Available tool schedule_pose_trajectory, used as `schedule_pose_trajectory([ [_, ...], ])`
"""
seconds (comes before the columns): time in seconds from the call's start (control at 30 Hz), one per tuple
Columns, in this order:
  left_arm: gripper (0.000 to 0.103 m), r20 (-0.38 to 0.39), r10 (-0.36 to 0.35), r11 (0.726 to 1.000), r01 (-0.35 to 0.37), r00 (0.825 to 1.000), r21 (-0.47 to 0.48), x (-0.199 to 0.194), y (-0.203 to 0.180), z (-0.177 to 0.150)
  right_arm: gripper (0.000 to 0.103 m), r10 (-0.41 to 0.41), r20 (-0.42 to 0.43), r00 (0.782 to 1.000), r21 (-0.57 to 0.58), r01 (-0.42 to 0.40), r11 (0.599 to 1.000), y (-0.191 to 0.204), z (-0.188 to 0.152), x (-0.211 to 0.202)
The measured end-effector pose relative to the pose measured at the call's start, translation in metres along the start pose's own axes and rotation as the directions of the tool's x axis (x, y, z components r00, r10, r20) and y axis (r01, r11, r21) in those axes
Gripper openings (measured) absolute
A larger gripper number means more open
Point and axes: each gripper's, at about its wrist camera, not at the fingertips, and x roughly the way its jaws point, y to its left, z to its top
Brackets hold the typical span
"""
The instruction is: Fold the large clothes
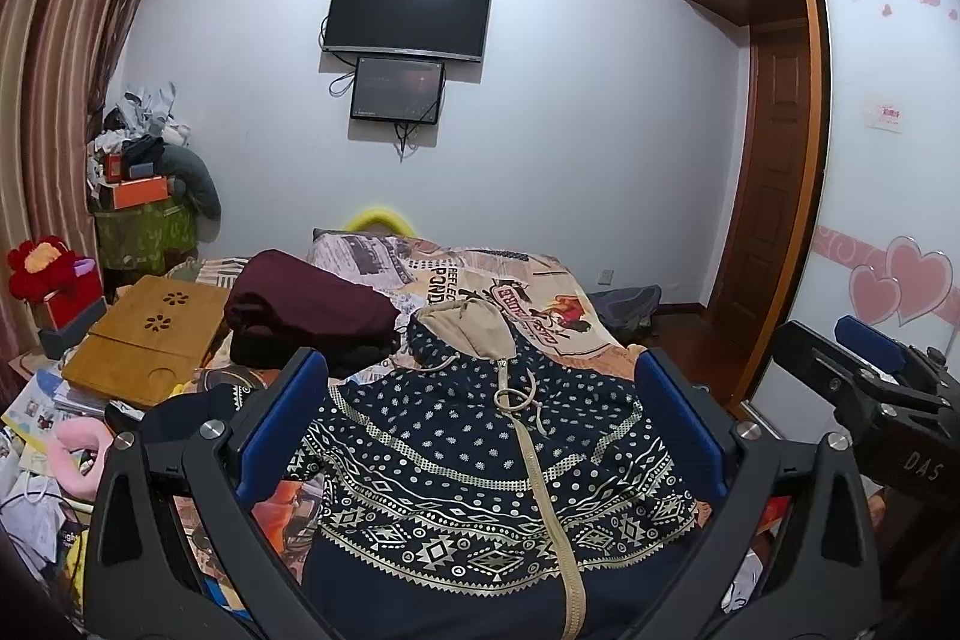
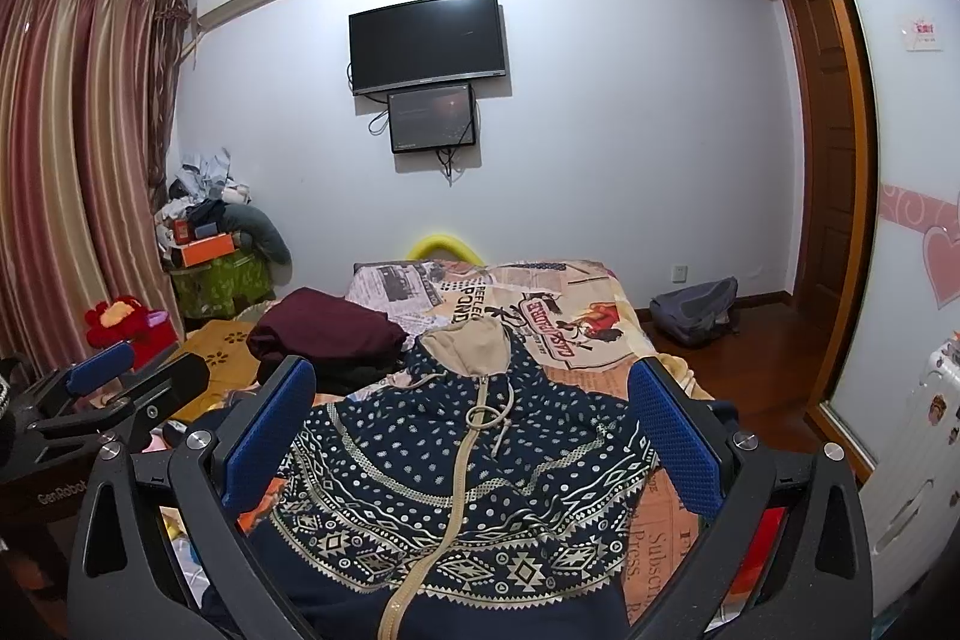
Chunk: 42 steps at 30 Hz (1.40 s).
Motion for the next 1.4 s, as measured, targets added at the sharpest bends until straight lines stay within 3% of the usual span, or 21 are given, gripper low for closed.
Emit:
schedule_pose_trajectory([
  [1.4,0.103,-0.019,0.01,1.0,-0.01,1.0,0.008,0.0065,-0.0007,-0.0046,0.103,0.008,-0.01,1.0,0.009,-0.008,1.0,-0.0025,0.0033,-0.0001],
])
